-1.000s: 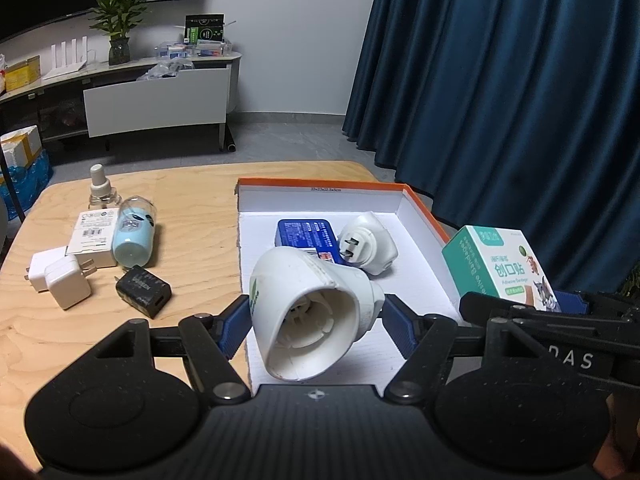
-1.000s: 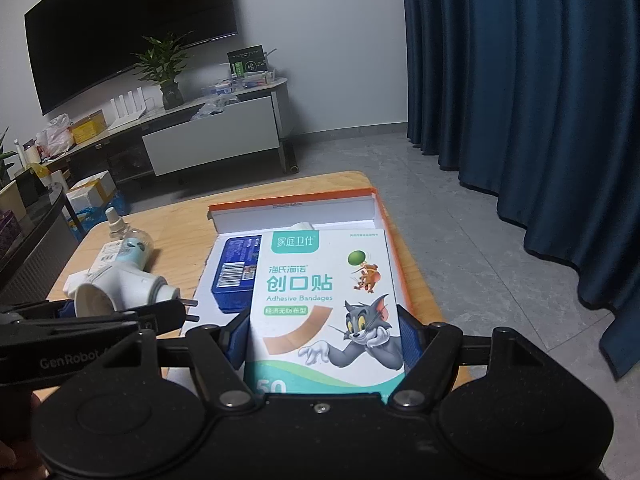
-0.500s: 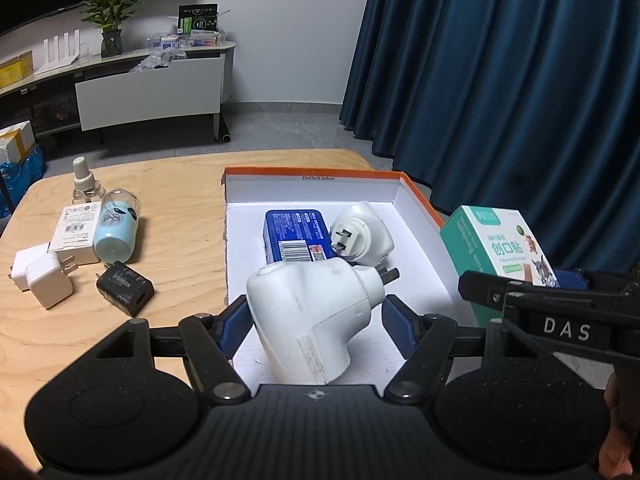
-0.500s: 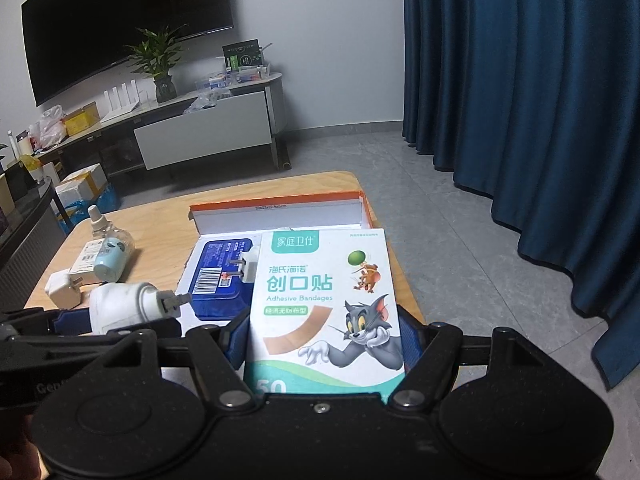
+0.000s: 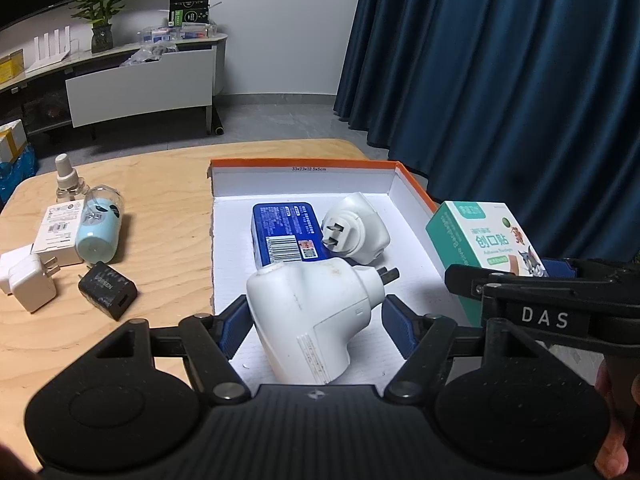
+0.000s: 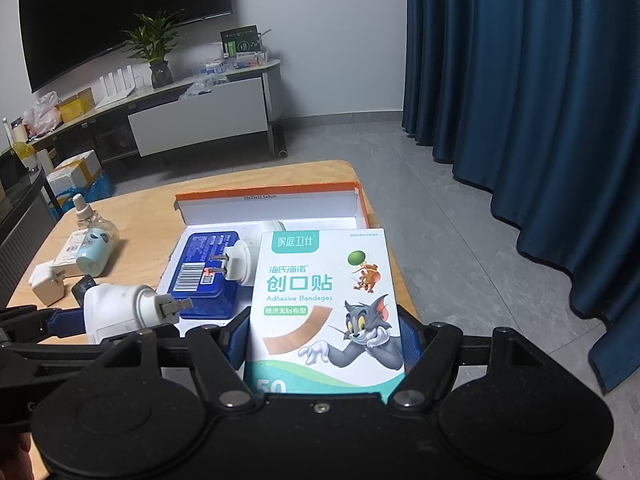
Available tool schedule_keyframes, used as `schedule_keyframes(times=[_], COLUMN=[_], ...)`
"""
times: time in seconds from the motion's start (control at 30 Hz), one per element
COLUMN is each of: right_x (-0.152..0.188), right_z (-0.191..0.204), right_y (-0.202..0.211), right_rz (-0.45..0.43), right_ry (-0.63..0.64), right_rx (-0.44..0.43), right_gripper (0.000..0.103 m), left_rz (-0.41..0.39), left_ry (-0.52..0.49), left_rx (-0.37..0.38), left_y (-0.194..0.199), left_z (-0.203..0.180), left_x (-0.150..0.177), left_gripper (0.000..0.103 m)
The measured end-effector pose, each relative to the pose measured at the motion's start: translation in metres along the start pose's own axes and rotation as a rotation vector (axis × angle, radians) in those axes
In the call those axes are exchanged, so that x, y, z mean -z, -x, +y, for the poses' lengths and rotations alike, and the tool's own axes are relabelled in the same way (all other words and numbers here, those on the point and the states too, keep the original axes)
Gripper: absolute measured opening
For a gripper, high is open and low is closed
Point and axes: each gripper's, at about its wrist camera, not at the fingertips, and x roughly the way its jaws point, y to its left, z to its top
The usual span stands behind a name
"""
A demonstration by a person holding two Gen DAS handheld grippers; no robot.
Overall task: Organize rigid objects
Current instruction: 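Lower the white plug into the box with the left gripper while the right gripper places the bandage box, then withdraw both grippers from the box toward the items on the table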
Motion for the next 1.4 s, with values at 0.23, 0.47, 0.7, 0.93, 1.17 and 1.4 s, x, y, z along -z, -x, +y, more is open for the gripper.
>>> schedule_keyframes(times=[0.23, 0.47, 0.7, 0.93, 1.17, 1.4], right_x=[-0.001, 0.001, -0.003, -0.007, -0.01, -0.01], right_z=[0.0, -0.004, -0.013, -0.01, 0.001, 0.021], right_y=[-0.009, -0.011, 0.006, 0.019, 0.029, 0.028], right_rz=[0.02, 0.029, -0.045, -0.086, -0.108, -0.097], right_ry=[0.009, 0.002, -0.047, -0.056, -0.045, -0.025], right_rx=[-0.002, 0.004, 0.015, 0.014, -0.002, -0.042], right_gripper=[0.084, 0.084, 0.087, 0.087, 0.087, 0.087], left_rz=[0.014, 0.027, 0.042, 0.051, 0.036, 0.044], left_ry=[0.001, 0.002, -0.001, 0.017, 0.055, 0.091], left_rx=[-0.003, -0.002, 0.021, 0.071, 0.031, -0.074], left_y=[-0.005, -0.009, -0.014, -0.007, 0.009, 0.024], left_z=[0.0, -0.001, -0.004, -0.005, 0.005, 0.031], left_x=[0.0, 0.0, 0.0, -0.002, -0.007, -0.012], left_gripper=[0.072, 0.072, 0.072, 0.089, 0.091, 0.096])
